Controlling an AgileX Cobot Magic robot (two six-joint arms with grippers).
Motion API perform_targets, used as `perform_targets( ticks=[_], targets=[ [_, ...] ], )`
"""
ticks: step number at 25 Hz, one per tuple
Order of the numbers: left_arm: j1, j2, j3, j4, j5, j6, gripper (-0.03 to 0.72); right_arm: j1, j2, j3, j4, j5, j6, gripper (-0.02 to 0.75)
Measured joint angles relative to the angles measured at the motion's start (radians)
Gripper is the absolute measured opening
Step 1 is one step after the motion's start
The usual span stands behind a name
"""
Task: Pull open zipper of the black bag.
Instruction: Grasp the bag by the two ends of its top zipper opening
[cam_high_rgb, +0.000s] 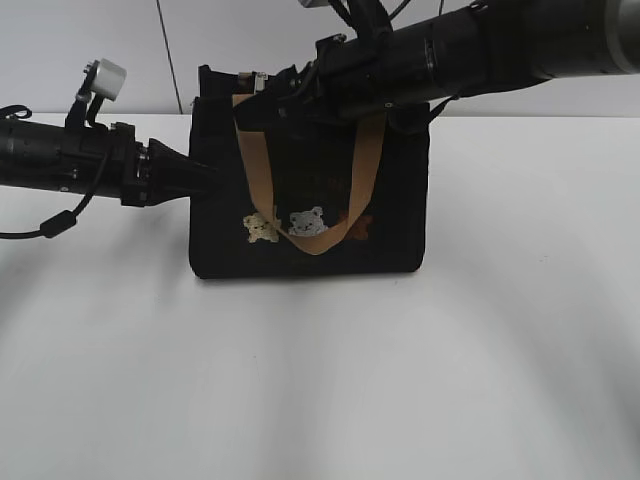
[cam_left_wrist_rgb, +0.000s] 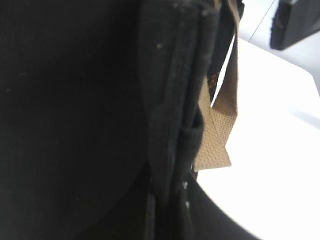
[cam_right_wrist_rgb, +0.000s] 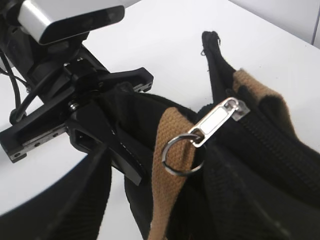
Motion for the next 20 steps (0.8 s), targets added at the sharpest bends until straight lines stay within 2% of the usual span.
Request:
perform_targets(
  ticks=[15,20],
  targets=[
    [0.000,0.000,0.000,0.000,-0.001,0.000,0.027,0.000,0.019,0.000,0.005,-0.011,-0.001,0.448],
    [0.000,0.000,0.000,0.000,-0.001,0.000,0.027,0.000,0.019,0.000,0.053,-0.023,-0.002,0.360]
  ],
)
